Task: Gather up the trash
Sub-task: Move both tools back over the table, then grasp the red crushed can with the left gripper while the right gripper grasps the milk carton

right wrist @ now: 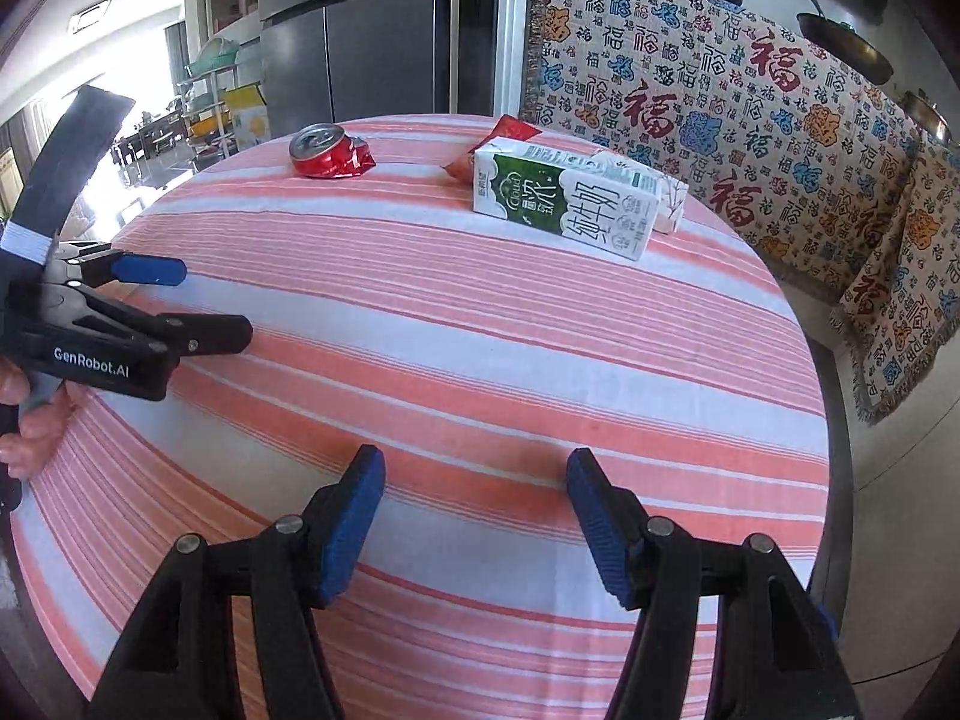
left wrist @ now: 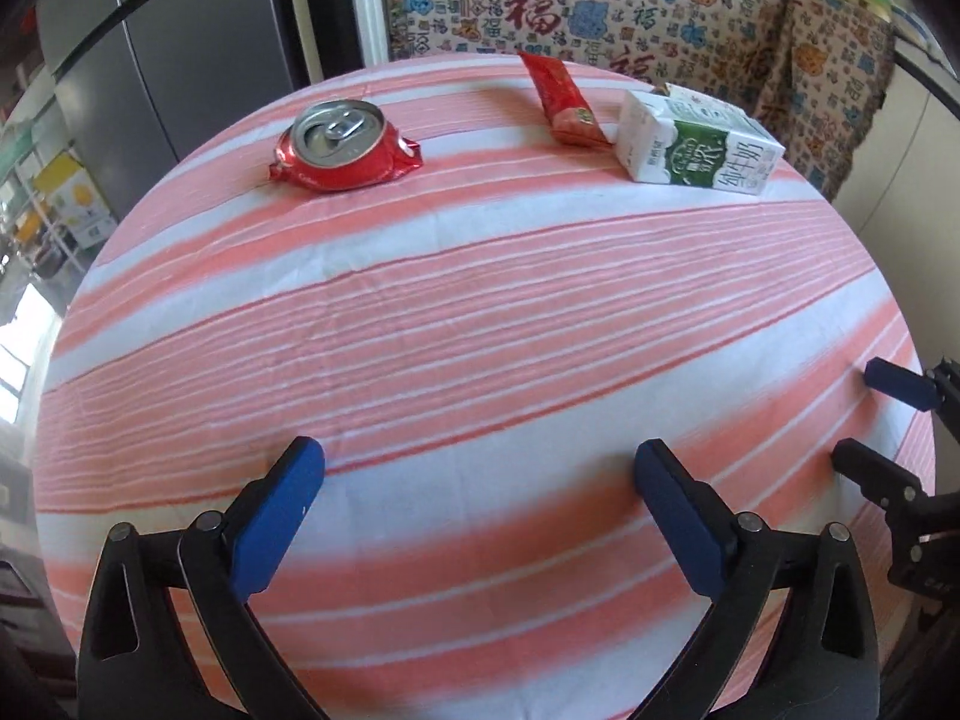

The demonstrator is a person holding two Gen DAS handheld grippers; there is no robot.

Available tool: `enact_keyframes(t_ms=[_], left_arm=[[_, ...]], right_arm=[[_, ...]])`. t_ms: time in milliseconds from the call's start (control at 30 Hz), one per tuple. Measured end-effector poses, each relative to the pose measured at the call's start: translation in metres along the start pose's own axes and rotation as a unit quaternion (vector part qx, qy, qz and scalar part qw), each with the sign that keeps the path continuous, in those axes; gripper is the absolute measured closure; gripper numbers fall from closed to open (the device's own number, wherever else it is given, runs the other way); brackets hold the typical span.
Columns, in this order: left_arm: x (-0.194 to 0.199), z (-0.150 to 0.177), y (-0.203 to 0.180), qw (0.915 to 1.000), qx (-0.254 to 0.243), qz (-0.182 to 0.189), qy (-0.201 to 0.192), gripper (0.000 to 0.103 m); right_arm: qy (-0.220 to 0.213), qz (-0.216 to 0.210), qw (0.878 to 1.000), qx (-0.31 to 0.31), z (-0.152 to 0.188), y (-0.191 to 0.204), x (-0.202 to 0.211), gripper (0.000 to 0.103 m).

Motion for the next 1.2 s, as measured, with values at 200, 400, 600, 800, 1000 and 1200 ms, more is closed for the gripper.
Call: enact_keyframes(t_ms=[200,400,600,800,1000,1200], left_arm=[[-0.029,-0.037,0.047,0.9992,0.031,-0.023,-0.012,0.001],[-0.035,-0.099,0.069,0.9966,0.023,-0.014,-0.077,0.001],[-0.068,-0.129,0.070,0.9964,-0.013,-0.023,-0.080,0.001],[-0.073,-0.123,0.073,0.9972,0.002,-0.011,-0.074,0.033],[-0.019,-0.096,0.047,0.9965,-0.027,0.012,-0.079,0.033],[0.026,-0.048,0.017,0.9970,0.014,0.047,-0.059,0.033]], right_arm=[[0.002,0.000,1.000,-0.013,-0.001,0.000,-0.007,0.032],[0.001,-0.001,1.000,-0.014,-0.001,0.000,-0.008,0.031],[0.001,-0.001,1.000,-0.014,-0.001,0.001,-0.009,0.030],[0.000,-0.001,1.000,-0.015,-0.001,0.001,-0.010,0.030],[0.000,-0.003,1.000,-0.015,-0.001,0.003,-0.012,0.030],[-0.005,-0.005,0.998,-0.057,-0.011,-0.024,-0.021,0.030]])
Point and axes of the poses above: each gripper's, at about its wrist camera, not at the fingertips, and x roughly against the way its jaws point, y to its left, z to its underside, the point moved 10 cm from there along -x, roughly the way its jaws point, and after that the axes turned 11 degrees about -y, right-handed, at the moved point
